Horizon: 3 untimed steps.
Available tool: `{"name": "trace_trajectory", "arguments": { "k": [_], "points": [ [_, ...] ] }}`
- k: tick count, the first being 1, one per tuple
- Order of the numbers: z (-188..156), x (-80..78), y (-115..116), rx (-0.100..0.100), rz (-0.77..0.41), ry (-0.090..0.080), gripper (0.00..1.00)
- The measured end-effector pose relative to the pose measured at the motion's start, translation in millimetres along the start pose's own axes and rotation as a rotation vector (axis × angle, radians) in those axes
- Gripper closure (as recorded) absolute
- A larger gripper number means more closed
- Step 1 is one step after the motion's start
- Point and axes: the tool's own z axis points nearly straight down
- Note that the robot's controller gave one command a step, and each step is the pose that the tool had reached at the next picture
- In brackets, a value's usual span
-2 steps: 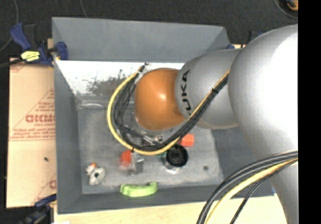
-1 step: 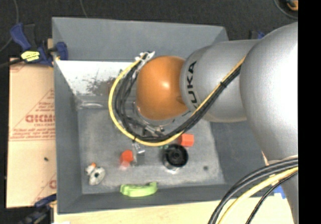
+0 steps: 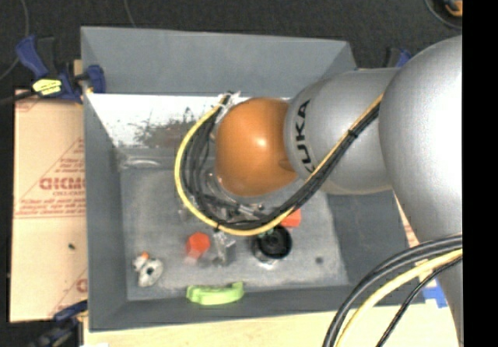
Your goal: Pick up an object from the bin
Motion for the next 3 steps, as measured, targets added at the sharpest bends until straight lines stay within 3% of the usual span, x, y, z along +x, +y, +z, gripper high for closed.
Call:
{"name": "trace_trajectory", "arguments": {
  "k": [1, 2, 3],
  "points": [
    [29.3, 0.2, 3.0, 0.0, 0.149, -0.012, 0.0],
    [29.5, 0.6, -0.7, 0.0, -0.095, -0.005, 1.0],
    [29.6, 0.6, -0.7, 0.0, -0.095, -0.005, 1.0]
  ]
}}
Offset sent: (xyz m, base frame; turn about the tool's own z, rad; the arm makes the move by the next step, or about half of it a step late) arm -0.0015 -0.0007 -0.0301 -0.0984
